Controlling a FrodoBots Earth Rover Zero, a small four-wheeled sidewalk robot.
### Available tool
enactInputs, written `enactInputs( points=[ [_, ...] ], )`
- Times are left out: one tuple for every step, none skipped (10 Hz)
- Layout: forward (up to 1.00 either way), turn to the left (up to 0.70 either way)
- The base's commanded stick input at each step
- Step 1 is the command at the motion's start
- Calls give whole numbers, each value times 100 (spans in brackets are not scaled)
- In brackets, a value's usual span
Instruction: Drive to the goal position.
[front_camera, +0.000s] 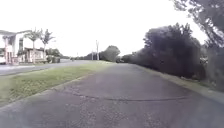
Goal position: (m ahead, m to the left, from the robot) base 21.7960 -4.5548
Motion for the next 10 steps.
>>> enactInputs(
  points=[
    [6,0],
    [6,0],
    [6,0],
    [5,0],
    [6,0],
    [6,0],
    [5,0],
    [5,0],
    [5,0],
    [6,0]
  ],
)
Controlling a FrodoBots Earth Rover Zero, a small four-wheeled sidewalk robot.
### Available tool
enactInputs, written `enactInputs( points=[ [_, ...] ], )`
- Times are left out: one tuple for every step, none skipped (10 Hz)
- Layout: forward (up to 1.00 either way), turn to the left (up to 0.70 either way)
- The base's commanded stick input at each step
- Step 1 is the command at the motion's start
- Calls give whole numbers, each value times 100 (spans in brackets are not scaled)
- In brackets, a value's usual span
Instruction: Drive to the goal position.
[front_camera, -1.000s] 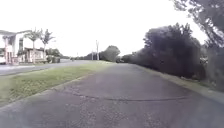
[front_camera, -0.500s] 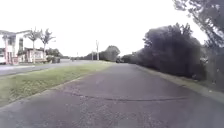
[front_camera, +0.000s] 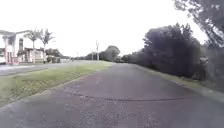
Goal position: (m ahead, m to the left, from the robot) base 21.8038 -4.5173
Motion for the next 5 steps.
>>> enactInputs(
  points=[
    [6,0],
    [5,0],
    [5,0],
    [5,0],
    [6,0]
  ],
)
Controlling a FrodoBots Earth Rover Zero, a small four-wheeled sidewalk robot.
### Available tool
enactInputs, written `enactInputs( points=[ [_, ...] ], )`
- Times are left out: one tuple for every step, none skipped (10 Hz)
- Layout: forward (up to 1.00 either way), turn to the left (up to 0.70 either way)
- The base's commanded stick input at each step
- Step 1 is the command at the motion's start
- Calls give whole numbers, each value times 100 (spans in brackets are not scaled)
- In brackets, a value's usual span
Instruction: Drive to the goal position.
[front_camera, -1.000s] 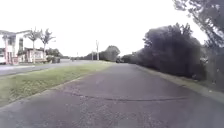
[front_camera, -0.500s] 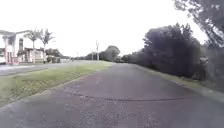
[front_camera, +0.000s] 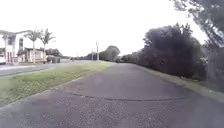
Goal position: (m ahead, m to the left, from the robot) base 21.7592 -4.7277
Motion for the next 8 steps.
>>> enactInputs(
  points=[
    [5,0],
    [5,0],
    [5,0],
    [6,0],
    [5,0],
    [5,0],
    [5,0],
    [6,0]
  ],
)
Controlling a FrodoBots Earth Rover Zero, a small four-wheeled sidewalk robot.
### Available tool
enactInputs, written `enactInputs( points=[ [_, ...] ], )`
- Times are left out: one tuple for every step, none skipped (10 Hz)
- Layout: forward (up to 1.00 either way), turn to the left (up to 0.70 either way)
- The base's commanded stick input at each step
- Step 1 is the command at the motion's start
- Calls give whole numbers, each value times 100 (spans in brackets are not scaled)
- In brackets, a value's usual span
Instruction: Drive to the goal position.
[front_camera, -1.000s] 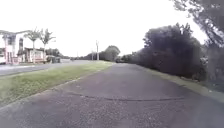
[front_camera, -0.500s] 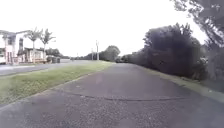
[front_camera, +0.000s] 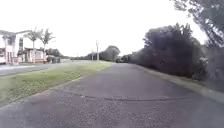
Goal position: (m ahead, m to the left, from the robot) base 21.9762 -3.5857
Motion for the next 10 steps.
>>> enactInputs(
  points=[
    [5,0],
    [5,0],
    [6,0],
    [5,0],
    [5,0],
    [5,0],
    [5,0],
    [6,0],
    [6,0],
    [5,0]
  ],
)
